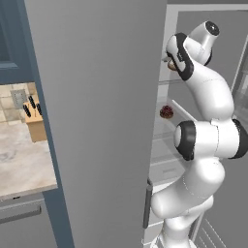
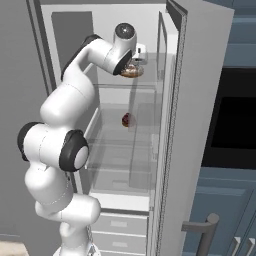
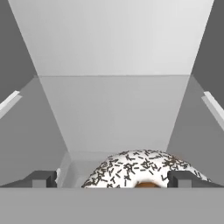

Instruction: Take the donut and cake from the fridge and place them on the empty tray on the dining counter.

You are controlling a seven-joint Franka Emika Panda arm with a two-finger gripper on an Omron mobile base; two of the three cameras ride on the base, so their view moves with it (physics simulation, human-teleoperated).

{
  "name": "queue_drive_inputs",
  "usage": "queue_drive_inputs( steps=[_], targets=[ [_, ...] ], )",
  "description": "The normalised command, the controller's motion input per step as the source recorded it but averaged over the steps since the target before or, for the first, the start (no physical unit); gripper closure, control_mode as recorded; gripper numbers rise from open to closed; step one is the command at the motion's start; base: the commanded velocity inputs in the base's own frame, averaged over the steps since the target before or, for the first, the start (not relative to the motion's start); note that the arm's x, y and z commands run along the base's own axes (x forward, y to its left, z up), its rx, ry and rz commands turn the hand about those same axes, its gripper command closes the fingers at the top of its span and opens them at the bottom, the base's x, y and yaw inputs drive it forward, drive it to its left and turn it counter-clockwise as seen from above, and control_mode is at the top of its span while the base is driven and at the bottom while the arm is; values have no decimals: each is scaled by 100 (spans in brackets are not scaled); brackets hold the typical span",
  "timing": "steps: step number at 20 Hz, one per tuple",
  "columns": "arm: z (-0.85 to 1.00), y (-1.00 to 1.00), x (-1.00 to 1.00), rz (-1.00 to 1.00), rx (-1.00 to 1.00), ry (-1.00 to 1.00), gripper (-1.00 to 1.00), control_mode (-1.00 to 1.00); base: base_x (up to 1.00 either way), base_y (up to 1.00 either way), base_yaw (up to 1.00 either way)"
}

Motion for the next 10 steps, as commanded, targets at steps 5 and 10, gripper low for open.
queue_drive_inputs(
  steps=[5, 10],
  targets=[
    [-24, 0, -6, 0, 6, 5, -100, -100, 0, 0, 0],
    [-27, 4, -7, 1, 9, 10, -100, -100, 0, 0, 0]
  ],
)
